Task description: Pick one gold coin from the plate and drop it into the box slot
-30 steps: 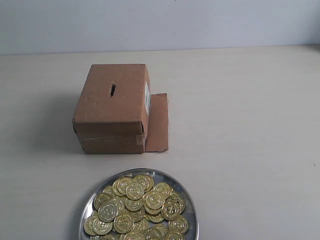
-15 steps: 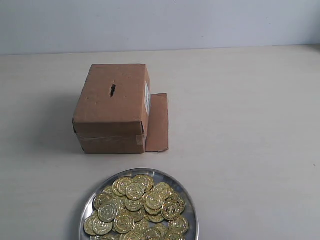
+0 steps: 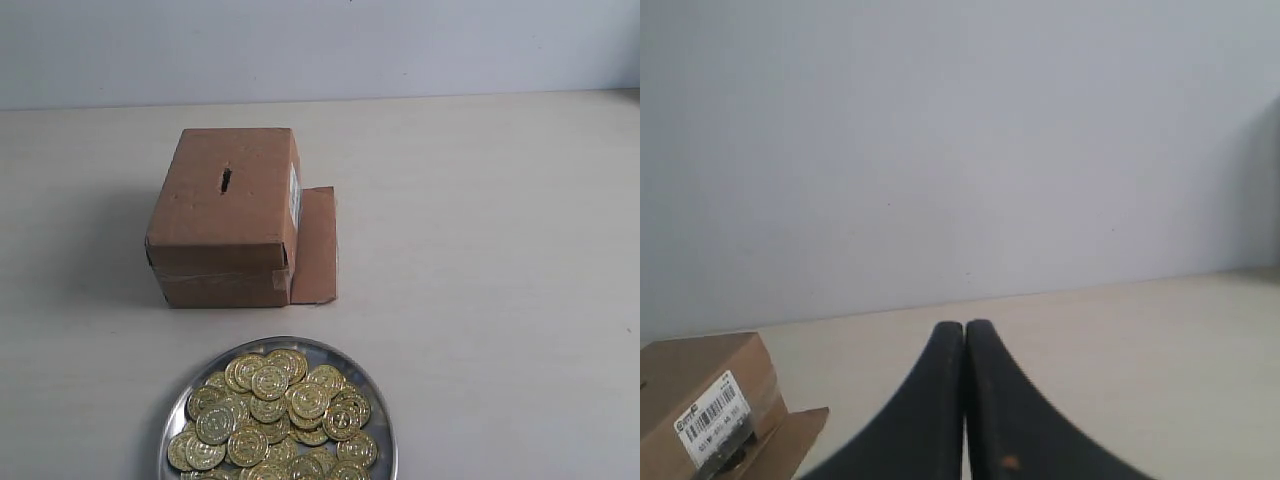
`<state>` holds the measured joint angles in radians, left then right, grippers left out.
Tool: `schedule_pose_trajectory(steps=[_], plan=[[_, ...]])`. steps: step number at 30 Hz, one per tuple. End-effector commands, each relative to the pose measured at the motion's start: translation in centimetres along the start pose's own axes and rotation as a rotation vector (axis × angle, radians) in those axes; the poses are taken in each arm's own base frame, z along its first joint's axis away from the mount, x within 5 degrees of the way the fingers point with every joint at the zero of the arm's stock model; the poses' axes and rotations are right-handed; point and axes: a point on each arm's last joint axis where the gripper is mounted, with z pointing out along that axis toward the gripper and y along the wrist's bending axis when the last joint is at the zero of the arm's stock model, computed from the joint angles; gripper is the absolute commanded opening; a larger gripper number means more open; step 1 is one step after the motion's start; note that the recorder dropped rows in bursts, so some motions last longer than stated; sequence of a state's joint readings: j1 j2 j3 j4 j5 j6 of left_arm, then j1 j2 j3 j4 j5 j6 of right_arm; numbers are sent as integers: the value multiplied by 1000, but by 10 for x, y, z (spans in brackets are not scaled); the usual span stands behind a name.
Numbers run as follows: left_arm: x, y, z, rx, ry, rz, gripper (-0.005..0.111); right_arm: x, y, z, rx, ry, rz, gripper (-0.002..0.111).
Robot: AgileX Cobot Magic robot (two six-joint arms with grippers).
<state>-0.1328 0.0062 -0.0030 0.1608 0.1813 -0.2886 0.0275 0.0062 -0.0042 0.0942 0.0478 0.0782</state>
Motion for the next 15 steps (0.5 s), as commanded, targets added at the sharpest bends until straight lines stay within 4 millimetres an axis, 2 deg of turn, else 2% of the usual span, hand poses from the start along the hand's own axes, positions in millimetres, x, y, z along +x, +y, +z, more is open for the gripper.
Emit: schedule_pose_trajectory(steps=[1,5,6,8,11,12,13,15], plan=[[0,0,0,8,-13,5,0,-9,0,-1,-6,-116,10,0],[0,0,0,8,-13,5,0,-14,-1,-2,-26,-167,368,0],[0,0,0,8,-13,5,0,-13,0,-2,-26,-158,367,0],[0,0,0,8,-13,5,0,-28,4,-4,-33,-120,324,0],[0,0,0,8,-13,5,0,-70,17,-19,-65,-51,257,0],[0,0,0,8,-13,5,0,-75,20,-19,-77,-25,239,0],[0,0,0,8,-13,5,0,-90,29,-21,-139,36,203,0],[0,0,0,8,-13,5,0,-105,47,-22,-291,146,88,0]])
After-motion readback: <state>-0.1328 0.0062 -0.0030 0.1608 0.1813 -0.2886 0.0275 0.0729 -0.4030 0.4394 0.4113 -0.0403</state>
